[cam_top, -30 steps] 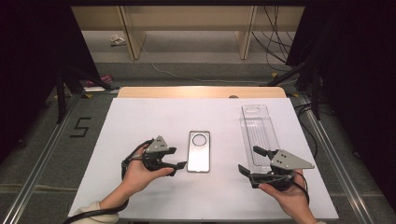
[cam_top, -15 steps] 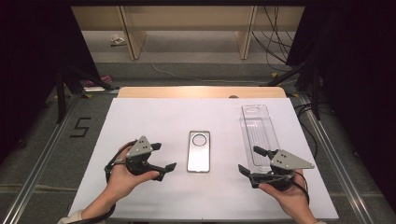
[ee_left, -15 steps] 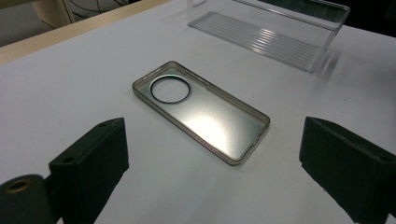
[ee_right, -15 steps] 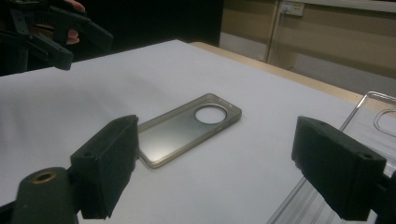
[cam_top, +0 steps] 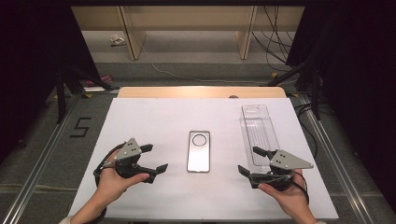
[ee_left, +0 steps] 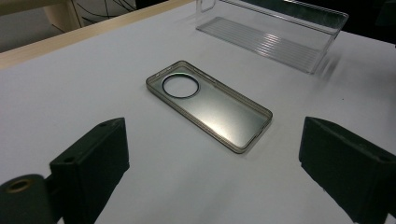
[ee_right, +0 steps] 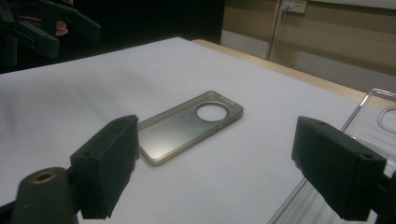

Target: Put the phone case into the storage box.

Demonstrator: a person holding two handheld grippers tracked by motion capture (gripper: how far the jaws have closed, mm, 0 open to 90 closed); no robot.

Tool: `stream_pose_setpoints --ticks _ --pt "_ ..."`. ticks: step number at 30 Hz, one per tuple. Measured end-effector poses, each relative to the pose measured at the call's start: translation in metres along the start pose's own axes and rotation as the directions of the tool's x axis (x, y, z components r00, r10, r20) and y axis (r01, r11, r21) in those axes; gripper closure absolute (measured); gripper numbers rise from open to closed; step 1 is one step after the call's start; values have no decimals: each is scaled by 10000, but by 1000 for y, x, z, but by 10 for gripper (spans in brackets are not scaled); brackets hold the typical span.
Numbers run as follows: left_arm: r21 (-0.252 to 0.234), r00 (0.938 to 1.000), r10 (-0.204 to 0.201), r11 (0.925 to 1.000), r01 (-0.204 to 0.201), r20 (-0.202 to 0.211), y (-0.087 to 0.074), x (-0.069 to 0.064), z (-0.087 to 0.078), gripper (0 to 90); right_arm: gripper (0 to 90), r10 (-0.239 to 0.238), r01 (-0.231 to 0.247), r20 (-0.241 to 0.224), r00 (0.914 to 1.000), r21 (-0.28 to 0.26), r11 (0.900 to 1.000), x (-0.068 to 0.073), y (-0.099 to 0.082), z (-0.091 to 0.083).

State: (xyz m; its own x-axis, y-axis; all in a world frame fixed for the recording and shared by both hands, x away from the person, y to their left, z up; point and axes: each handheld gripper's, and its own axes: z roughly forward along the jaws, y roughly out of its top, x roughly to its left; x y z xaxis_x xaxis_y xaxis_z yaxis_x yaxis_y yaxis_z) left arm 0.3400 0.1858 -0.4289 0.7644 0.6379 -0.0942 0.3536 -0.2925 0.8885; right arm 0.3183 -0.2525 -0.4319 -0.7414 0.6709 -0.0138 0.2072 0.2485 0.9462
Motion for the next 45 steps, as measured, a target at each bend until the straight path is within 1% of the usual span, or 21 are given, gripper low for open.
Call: stream_pose_setpoints --ticks 10,13,15,19,29,31,35,38,39,41,45 --pt "17 9999 -20 10000 20 -166 -3 4 -4 91 162 23 -23 4 10000 58 10000 0 -1 1" --pt "39 9998 0 10000 1 -189 -3 5 -4 92 162 26 -25 -57 10000 60 10000 1 0 1" --pt "21 9998 -28 10000 28 -184 -3 6 -4 96 162 -26 29 -215 9998 148 9999 2 0 3" --pt "40 9998 -21 10000 22 -186 -4 6 -4 96 163 -40 46 -299 9995 183 9998 4 1 5" --pt "57 9998 -23 10000 25 -205 -4 8 -3 96 162 -464 471 -465 9978 147 9988 11 12 13" --pt "97 9998 -17 10000 19 -195 -4 8 -3 96 162 -443 450 -476 9979 129 9989 12 13 14" --pt "95 9998 -9 10000 11 -187 -4 8 -2 96 162 -585 593 -569 9967 117 9982 15 18 19" --pt "82 9998 -23 10000 25 -191 -4 8 -2 96 163 -717 742 -721 9948 321 9967 19 21 28" --pt "80 9998 -24 10000 25 -192 -4 8 -2 96 163 -717 742 -721 9948 321 9967 19 21 28" --pt "74 9998 -14 10000 15 -195 -4 8 -2 96 164 -863 901 -751 9934 481 9948 21 22 34" --pt "50 9998 -22 10000 23 -187 -3 7 -2 96 164 -895 961 -921 9917 694 9929 26 25 44"
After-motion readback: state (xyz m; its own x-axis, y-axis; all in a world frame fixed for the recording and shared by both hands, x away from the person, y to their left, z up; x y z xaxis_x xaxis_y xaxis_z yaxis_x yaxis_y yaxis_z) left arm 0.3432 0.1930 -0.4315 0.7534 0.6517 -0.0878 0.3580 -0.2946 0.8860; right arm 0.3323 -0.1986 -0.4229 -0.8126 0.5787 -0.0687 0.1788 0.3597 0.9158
